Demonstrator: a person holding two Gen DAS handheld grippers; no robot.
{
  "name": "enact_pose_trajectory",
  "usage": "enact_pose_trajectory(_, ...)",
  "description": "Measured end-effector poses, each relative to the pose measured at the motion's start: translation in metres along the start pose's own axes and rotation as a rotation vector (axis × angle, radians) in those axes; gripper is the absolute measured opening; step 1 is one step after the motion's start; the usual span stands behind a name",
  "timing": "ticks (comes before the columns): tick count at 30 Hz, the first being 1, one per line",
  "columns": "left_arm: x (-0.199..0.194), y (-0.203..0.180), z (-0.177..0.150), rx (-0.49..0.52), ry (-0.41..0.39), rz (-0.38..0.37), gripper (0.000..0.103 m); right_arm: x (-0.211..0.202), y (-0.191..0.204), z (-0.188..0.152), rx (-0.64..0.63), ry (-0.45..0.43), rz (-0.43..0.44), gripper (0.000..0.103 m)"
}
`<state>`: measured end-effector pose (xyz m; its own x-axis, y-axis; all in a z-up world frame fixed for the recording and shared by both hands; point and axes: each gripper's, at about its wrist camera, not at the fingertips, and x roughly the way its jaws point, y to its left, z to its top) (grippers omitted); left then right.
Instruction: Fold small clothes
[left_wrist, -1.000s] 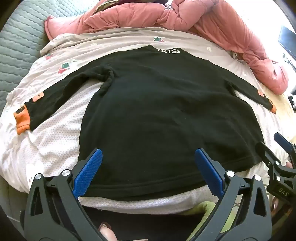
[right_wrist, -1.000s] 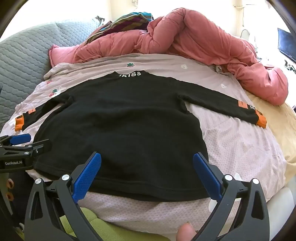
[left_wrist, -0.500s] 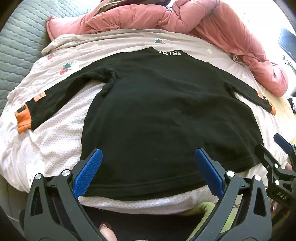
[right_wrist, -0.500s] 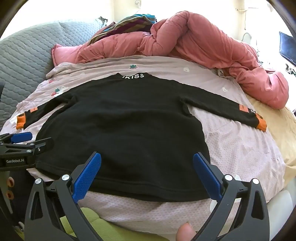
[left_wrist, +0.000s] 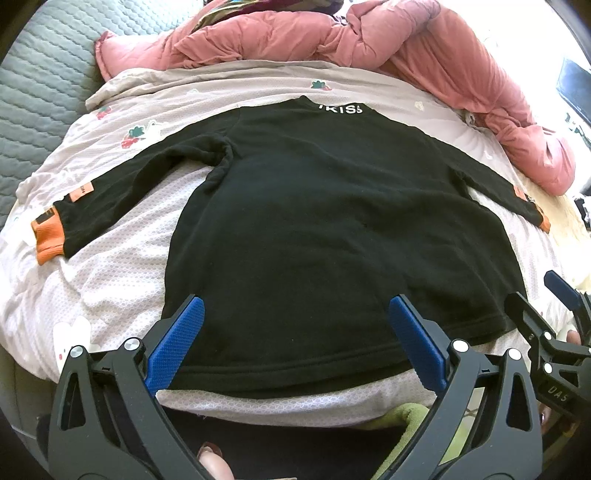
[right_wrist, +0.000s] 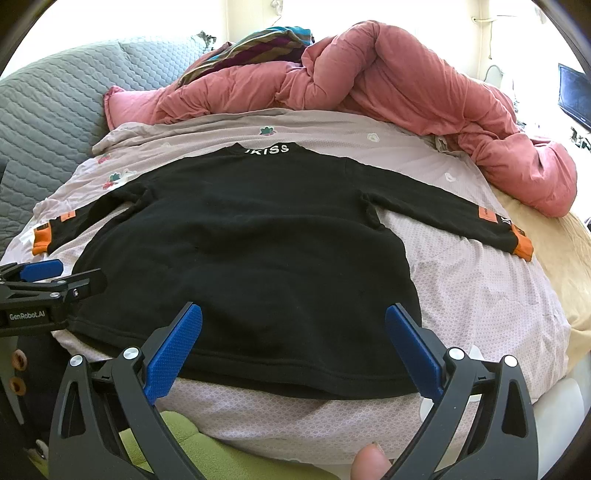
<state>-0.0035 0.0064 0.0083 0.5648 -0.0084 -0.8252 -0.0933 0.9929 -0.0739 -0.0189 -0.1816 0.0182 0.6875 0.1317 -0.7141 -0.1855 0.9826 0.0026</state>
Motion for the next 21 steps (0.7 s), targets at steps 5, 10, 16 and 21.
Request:
enact_pose_trajectory(5, -0.0014, 0.0005, 0.0002, 0.000, 0.000, 0.002, 0.094, -0.0004, -0.0011, -0.0001, -0.001, -0.001, 0.000, 0.099)
enact_pose_trajectory(10, -0.0009, 0.0001, 0.0000, 0.000, -0.002, 0.004, 0.094, -0.0006, -0.0002, 0.0001, 0.002, -0.001, 0.004, 0.099)
enact_pose_trajectory(16, -0.0011, 0.0004, 0.0000, 0.000, -0.003, 0.004, 0.094, -0.0006, -0.0010, -0.0006, 0.000, -0.001, 0.002, 0.099)
enact_pose_trajectory(21, -0.0011, 0.0003, -0.0004, 0.001, -0.004, 0.005, 0.094, -0.0005, 0.0001, -0.0003, 0.001, 0.000, 0.004, 0.099)
